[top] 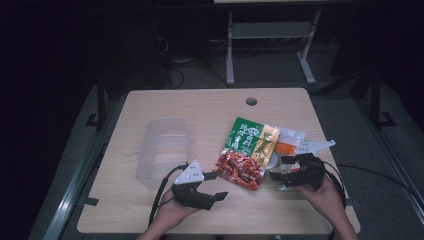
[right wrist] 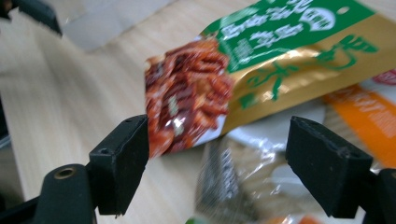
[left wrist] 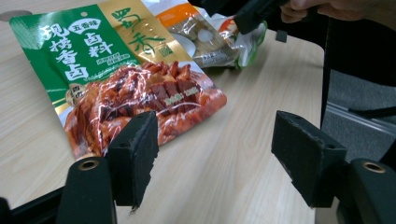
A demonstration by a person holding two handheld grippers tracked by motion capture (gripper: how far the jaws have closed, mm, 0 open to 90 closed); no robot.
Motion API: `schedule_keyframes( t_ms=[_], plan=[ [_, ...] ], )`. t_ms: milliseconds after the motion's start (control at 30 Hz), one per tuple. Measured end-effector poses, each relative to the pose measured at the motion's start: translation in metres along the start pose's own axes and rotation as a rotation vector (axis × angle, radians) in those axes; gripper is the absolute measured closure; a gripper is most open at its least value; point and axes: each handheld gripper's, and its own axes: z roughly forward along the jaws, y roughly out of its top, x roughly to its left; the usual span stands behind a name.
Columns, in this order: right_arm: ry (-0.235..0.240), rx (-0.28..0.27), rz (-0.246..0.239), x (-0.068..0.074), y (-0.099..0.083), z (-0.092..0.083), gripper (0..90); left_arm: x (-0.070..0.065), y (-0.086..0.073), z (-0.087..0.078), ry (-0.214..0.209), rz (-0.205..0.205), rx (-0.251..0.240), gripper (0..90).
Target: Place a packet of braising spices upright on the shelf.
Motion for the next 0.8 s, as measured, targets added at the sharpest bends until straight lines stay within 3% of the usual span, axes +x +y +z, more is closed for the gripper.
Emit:
schedule_keyframes(
  t_ms=[67, 100, 167, 233, 333, 467, 633, 800],
  plan=[
    [-0.002, 0.001, 0.007, -0.002, 0.003, 0.0, 21.1, 0.002, 0.002, 0.006, 0.006, 0.0, 0.006, 32.7],
    [-0.024, 0.0, 0.052, -0.012, 0.01, 0.003, 22.0, 0.003, 0.002, 0.008, 0.008, 0.003, 0.013, 32.8],
    [-0.027, -0.001, 0.061, -0.016, 0.012, 0.004, 23.0, 0.004, 0.003, 0.013, 0.008, 0.001, 0.026, 32.9],
    [-0.042, 0.013, 0.114, -0.026, 0.015, 0.009, 25.4, 0.004, 0.004, 0.019, 0.01, 0.001, 0.031, 34.1],
    [-0.042, 0.036, 0.147, -0.032, 0.018, 0.013, 26.1, 0.005, 0.003, 0.023, 0.006, -0.002, 0.043, 35.0],
    [-0.043, 0.061, 0.181, -0.046, 0.029, 0.024, 25.0, 0.004, 0.001, 0.023, -0.004, -0.004, 0.047, 34.9],
    [-0.049, 0.133, 0.237, -0.066, 0.043, 0.041, 23.8, 0.005, 0.001, 0.019, -0.008, -0.006, 0.042, 34.1],
    [-0.064, 0.142, 0.279, -0.074, 0.041, 0.051, 25.6, 0.007, 0.0, 0.017, 0.002, -0.009, 0.04, 33.8]
  ],
)
